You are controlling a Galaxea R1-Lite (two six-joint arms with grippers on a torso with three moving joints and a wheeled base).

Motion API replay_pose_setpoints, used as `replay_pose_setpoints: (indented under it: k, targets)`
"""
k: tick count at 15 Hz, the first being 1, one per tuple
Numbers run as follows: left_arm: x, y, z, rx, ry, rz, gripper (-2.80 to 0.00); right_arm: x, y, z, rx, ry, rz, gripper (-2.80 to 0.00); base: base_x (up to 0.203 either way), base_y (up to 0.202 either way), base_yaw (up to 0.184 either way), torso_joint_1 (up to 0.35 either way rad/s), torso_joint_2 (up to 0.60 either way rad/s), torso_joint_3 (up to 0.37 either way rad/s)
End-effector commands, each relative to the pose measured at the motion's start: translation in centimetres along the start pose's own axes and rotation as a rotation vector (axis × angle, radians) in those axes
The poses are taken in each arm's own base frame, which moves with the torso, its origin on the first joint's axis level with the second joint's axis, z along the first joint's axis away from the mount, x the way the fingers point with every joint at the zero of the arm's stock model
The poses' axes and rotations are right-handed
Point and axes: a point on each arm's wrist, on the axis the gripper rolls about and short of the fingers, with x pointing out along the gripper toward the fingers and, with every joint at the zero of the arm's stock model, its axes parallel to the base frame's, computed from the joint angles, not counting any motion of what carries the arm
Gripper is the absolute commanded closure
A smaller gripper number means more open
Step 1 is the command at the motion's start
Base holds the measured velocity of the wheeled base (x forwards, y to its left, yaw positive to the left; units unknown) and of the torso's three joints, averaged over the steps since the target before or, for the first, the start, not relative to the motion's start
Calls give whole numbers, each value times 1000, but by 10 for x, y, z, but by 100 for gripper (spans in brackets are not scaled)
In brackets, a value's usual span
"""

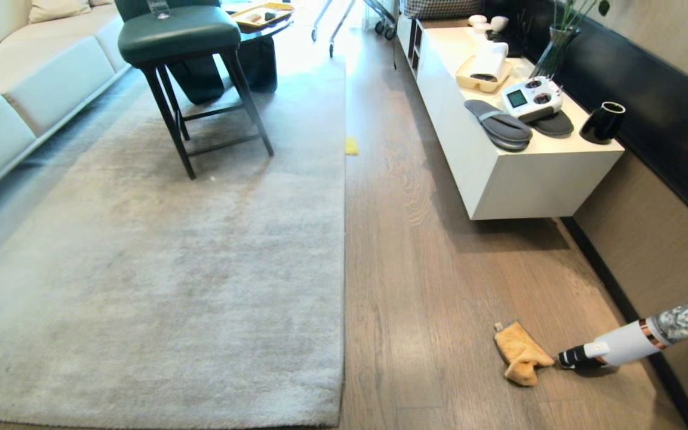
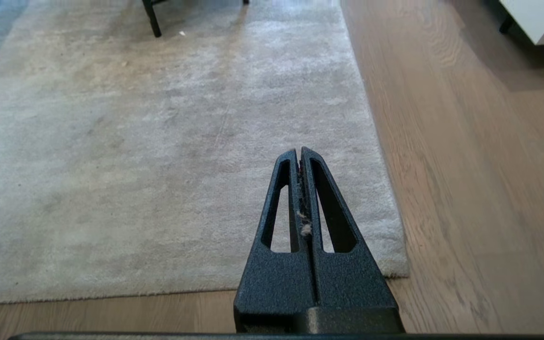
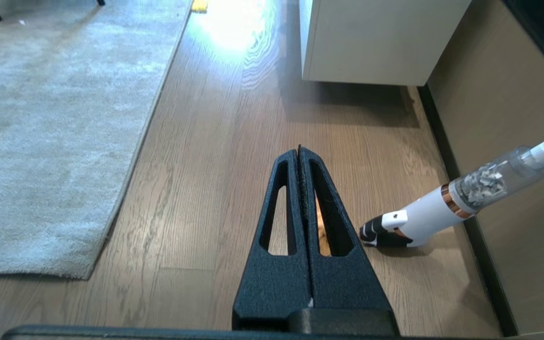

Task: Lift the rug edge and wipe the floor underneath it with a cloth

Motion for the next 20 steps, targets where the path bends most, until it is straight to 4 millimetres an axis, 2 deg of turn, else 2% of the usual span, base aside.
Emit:
replay_pose_setpoints:
  k: [1,7,20]
  targets:
    - [0,0,0,0,0,0,0,0,0,0,-1,-1,0,0,0,0,0,-4,1,199]
    - [0,0,0,3,1,0,0,0,0,0,-1,-1,0,0,0,0,0,2,2,197]
    - [0,0,0,6,2,0,0,0,0,0,-1,0,0,0,0,0,0,0,0,0]
